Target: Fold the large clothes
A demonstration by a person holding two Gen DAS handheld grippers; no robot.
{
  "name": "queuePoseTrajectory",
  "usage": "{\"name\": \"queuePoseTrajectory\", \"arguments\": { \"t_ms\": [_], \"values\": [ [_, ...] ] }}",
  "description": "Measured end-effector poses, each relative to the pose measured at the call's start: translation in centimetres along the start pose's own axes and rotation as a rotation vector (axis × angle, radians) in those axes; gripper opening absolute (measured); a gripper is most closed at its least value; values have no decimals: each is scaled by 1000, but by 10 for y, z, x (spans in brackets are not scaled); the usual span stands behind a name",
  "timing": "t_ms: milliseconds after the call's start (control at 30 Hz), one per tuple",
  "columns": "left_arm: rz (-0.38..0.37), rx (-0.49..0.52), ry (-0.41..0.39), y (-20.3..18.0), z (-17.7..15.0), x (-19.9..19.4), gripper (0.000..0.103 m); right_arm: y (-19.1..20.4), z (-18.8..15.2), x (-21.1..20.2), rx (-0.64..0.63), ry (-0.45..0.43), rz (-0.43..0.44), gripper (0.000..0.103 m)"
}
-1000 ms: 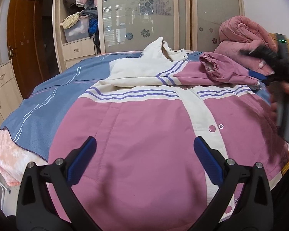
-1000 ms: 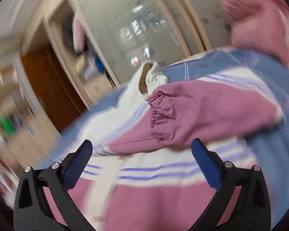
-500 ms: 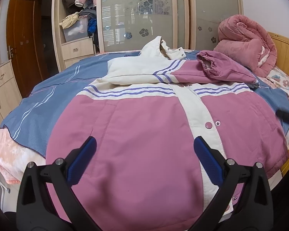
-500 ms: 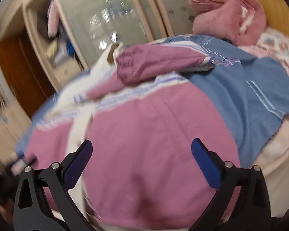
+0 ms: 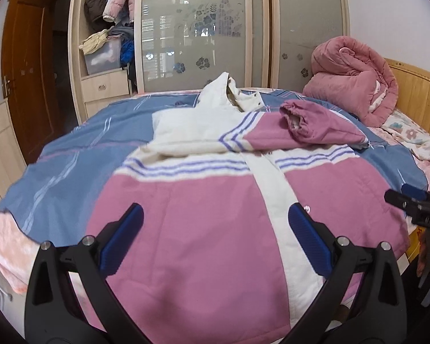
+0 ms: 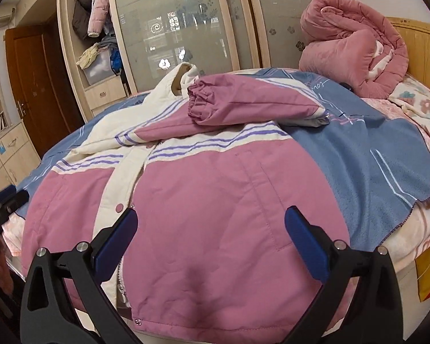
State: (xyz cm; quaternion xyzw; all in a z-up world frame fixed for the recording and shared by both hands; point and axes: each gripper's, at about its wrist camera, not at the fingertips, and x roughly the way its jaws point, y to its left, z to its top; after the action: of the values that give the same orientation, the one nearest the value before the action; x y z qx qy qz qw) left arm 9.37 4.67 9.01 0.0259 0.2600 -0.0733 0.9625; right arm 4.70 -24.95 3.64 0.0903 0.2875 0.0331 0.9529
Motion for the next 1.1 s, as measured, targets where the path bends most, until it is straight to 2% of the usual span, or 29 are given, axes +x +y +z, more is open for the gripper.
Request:
{"name": "queuePoseTrajectory", "arguments": {
  "t_ms": [133,200,333,400,467,500,567,633,733,767,833,1000,1067,1100],
  "values": [
    [-67,26,46,-10,26,6,101,-2,1,0,7,0,0,102],
    [-66,46,20,-19,28,8,101,-3,1,0,16,0,3,102],
    [-65,18,-64,-23,10,13,101,-6,0,1,52,-8,34,102],
    [-47,2,-33,-20,-5,26,101,-10,0,2,99,-11,71,102],
    [-74,-14,44,-16,-9,39,101,-19,3,6,203,-3,155,102],
    [-91,-19,46,-15,-8,40,101,-28,7,13,317,27,246,102],
    [-75,-10,27,-14,-4,38,101,-38,20,33,510,68,427,102],
    [-49,2,-12,-12,2,33,101,-38,36,48,593,71,482,101],
    [-31,3,-49,-7,7,27,101,-41,62,84,729,69,569,88],
    [-29,-2,-55,-4,8,28,101,-44,69,106,816,85,613,76],
    [-12,-4,-53,1,11,30,101,-47,77,137,912,117,605,67],
    [19,-36,-46,17,15,37,101,-45,86,197,1073,149,579,66],
    [22,-60,-42,25,17,38,101,-41,90,206,1084,152,517,63],
    [22,-67,-41,27,18,38,101,-38,94,210,1067,151,444,62]
  ]
}}
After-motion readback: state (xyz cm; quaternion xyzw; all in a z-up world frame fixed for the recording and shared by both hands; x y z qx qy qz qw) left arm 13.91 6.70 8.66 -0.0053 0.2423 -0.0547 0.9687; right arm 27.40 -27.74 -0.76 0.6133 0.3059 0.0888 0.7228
